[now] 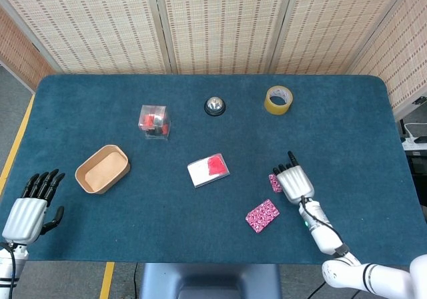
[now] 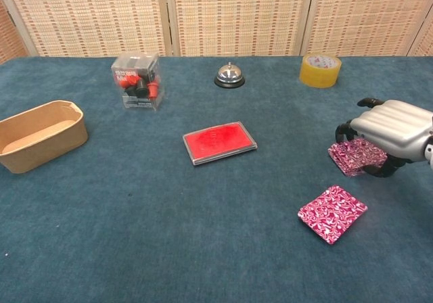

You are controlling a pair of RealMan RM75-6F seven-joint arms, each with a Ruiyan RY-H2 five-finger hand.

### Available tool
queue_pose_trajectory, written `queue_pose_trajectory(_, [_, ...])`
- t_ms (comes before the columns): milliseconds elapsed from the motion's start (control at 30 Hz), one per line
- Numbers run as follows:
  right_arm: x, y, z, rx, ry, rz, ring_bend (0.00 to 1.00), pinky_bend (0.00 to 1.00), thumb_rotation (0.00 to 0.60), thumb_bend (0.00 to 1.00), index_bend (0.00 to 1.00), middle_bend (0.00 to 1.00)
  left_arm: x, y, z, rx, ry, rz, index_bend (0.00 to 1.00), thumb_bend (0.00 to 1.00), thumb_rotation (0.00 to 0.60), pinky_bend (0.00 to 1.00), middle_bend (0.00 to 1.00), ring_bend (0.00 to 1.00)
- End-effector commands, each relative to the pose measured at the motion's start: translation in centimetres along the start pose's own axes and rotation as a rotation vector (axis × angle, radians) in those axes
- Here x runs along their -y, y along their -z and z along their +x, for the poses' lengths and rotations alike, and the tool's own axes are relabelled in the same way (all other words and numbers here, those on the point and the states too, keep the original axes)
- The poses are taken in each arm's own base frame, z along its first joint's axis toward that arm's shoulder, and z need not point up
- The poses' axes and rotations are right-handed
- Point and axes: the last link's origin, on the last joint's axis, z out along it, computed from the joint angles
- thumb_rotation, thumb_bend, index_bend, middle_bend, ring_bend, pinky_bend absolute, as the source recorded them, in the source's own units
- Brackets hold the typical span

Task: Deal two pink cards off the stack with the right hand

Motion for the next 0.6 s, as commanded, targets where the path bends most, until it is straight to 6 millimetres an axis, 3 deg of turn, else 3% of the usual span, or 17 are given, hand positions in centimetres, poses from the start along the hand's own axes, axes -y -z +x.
queue_pose_trajectory(33, [-0.1, 0.3, 0.3, -0.009, -0.001, 0.002, 0.37, 0.02, 0.6, 0.27, 0.68, 0.5, -0.1, -0.1, 0.0, -0.001, 0.0, -0.002, 0.0, 0.48, 0.6, 0.06, 0.0, 0.0])
queue_pose_trajectory(333, [0.9, 1.0, 1.8, -0.042, -0.054, 0.035, 0.38, 0.02, 0.6, 0.27, 0.69, 0.51, -0.2, 0.0, 0.1, -0.002, 0.003, -0.003, 0.0, 0.48, 0.6, 0.06, 0.0, 0.0])
queue_pose_trajectory(600, [5.1, 1.4, 3.5, -0.073, -0.099, 0.144, 0.38, 0.02, 0.6, 0.27, 0.69, 0.51, -0.1, 0.0, 0.0, 0.001, 0.006, -0.005, 0.0, 0.48, 0.6, 0.06, 0.0, 0.0])
